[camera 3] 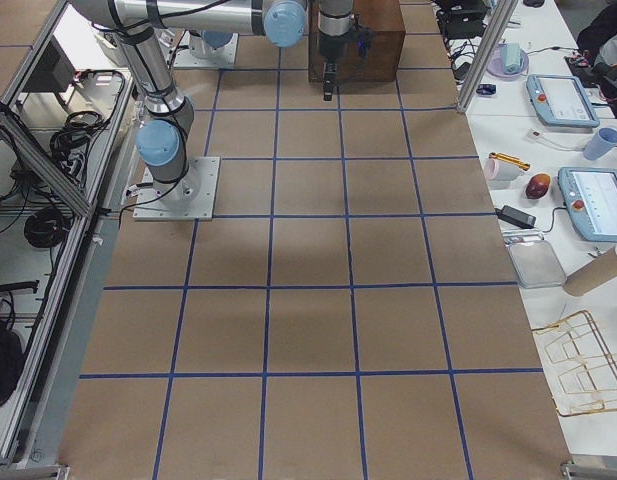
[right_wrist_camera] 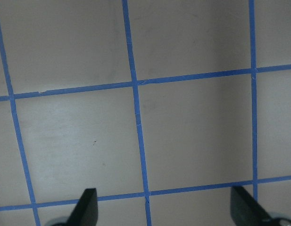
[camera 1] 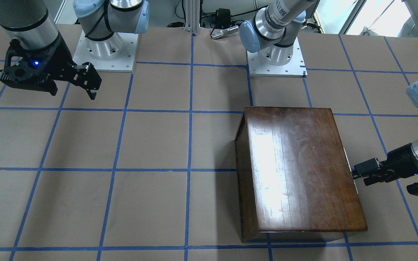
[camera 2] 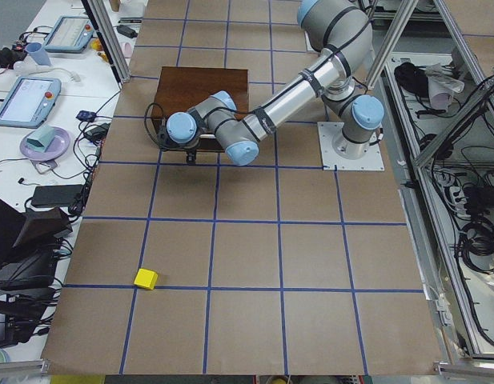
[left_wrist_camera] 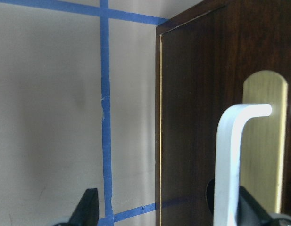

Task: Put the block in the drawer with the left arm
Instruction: 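Close the left gripper on the white drawer handle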

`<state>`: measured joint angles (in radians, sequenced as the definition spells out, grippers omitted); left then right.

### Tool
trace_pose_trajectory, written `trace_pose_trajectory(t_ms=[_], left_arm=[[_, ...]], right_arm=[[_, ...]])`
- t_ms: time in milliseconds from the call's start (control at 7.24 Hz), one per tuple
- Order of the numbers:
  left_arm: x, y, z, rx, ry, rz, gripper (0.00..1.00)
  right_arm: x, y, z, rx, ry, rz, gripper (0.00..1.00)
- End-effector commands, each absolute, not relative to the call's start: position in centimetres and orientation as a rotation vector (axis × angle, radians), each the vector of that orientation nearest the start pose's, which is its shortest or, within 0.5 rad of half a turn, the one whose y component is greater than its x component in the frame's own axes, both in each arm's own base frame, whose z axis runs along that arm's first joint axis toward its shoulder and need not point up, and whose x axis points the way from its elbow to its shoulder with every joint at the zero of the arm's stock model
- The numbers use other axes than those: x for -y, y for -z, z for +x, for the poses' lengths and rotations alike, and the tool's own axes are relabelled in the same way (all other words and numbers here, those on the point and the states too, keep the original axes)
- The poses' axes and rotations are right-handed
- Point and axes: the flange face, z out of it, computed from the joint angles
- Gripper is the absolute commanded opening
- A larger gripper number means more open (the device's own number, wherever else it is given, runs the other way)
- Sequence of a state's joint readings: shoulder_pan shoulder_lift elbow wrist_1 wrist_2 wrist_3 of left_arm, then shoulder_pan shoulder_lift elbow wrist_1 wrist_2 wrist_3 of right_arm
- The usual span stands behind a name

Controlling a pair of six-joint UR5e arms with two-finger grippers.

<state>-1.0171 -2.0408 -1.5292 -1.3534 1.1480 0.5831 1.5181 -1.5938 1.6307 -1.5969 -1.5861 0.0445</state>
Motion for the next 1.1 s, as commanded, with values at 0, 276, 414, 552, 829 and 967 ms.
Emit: trace_pose_trajectory(t_ms=[0, 276, 414, 552, 829, 967], left_arm=[[62.64, -26.82, 18.35, -3.595, 0.099, -0.024, 1.0], [62.7, -27.14, 18.61, -3.571, 0.096, -0.013, 1.0], [62.75, -27.35, 18.82, -3.554, 0.088, -0.008, 1.0], [62.71, -27.44, 18.84, -3.551, 0.087, -0.007, 1.0], [62.68, -27.59, 19.01, -3.542, 0.087, -0.007, 1.0], [62.69, -27.64, 19.07, -3.537, 0.085, -0.003, 1.0]], right_arm=[[48.7, -47.23, 10.65, -3.153, -0.017, 0.152, 1.0], [48.7, -47.23, 10.65, -3.153, -0.017, 0.152, 1.0], [48.7, -47.23, 10.65, -3.153, -0.017, 0.152, 1.0], [48.72, -47.23, 10.58, -3.153, -0.017, 0.155, 1.0], [48.7, -47.23, 10.65, -3.153, -0.017, 0.152, 1.0], [48.7, -47.23, 10.65, -3.153, -0.017, 0.152, 1.0]])
